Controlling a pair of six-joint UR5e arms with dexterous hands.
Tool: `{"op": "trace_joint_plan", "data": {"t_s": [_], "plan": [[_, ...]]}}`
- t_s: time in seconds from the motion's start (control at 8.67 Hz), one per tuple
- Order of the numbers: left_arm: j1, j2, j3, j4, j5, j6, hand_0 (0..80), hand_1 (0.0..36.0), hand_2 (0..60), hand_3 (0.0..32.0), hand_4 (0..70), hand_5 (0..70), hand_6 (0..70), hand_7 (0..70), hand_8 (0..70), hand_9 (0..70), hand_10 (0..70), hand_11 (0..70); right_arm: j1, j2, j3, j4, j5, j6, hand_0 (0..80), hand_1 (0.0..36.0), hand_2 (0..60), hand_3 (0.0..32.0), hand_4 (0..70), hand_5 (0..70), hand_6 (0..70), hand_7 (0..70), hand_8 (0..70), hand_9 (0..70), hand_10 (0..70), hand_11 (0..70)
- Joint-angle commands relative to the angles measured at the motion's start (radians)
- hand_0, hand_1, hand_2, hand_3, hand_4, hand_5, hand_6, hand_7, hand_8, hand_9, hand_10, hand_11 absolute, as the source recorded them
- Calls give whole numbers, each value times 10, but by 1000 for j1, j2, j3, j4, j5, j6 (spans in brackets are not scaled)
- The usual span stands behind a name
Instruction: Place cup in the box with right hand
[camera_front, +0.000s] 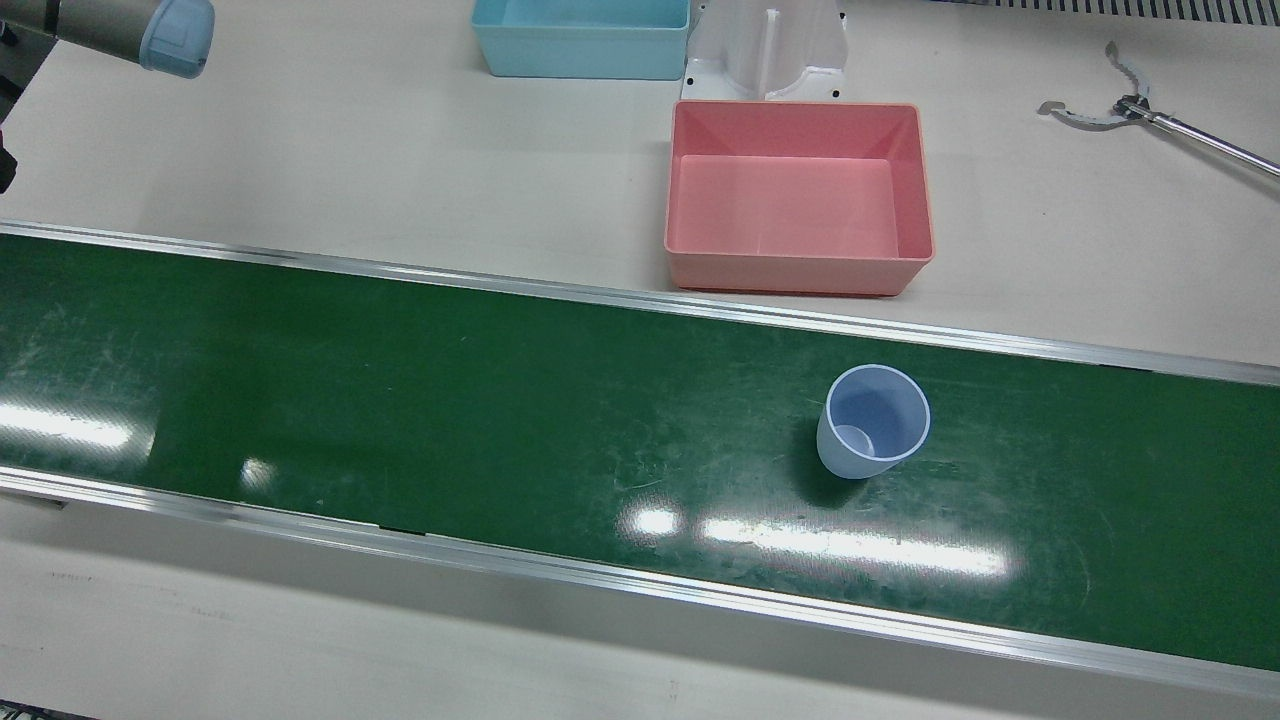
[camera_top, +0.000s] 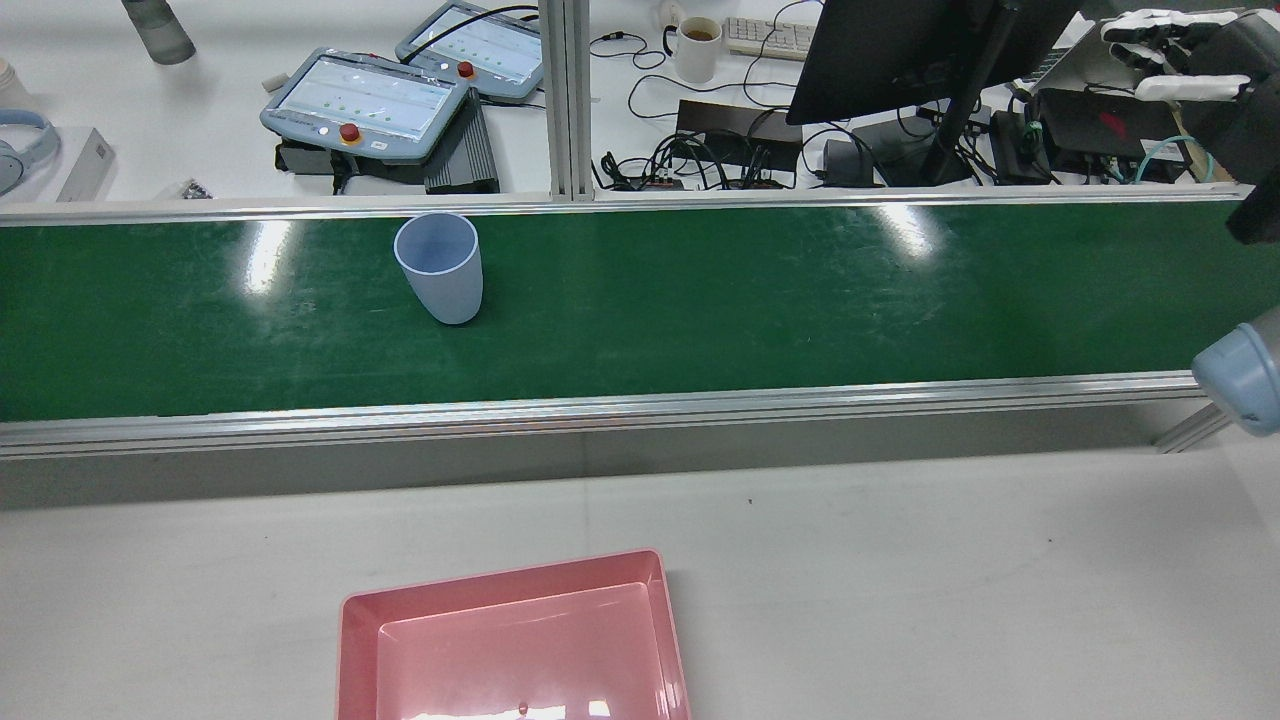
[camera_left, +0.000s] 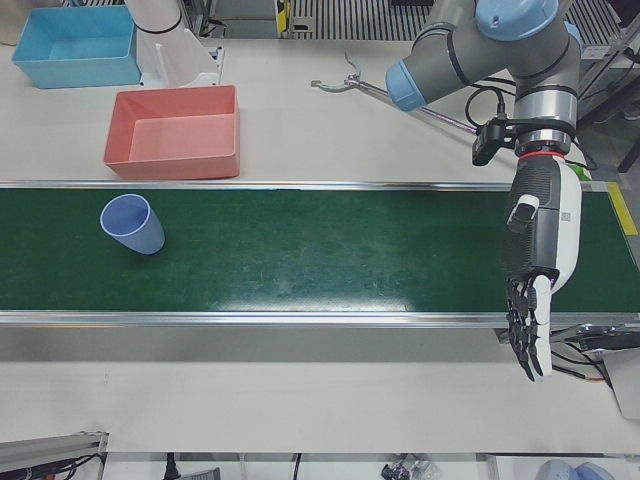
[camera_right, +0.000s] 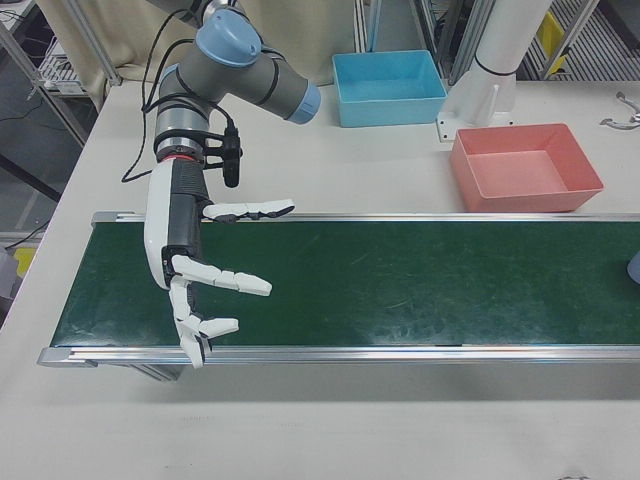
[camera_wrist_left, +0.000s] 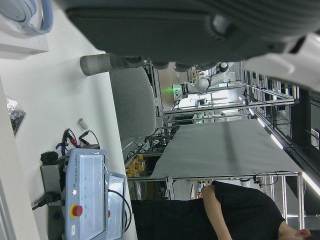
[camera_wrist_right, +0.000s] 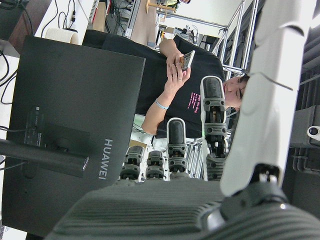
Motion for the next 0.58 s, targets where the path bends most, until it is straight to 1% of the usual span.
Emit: {"op": "trace_joint_plan", "data": {"t_s": [0.0, 0.46], "plan": [[0, 0, 0, 0, 0, 0, 0, 0, 0, 0, 0, 0, 0, 0, 0, 0, 0, 0, 0, 0, 0, -1, 0, -2, 578, 165, 13, 0, 413, 64, 117, 470, 45, 136, 87, 144], [0, 0, 0, 0, 0, 0, 0, 0, 0, 0, 0, 0, 0, 0, 0, 0, 0, 0, 0, 0, -2, -1, -2, -2, 578, 164, 13, 0, 416, 63, 118, 473, 45, 137, 85, 142]]}}
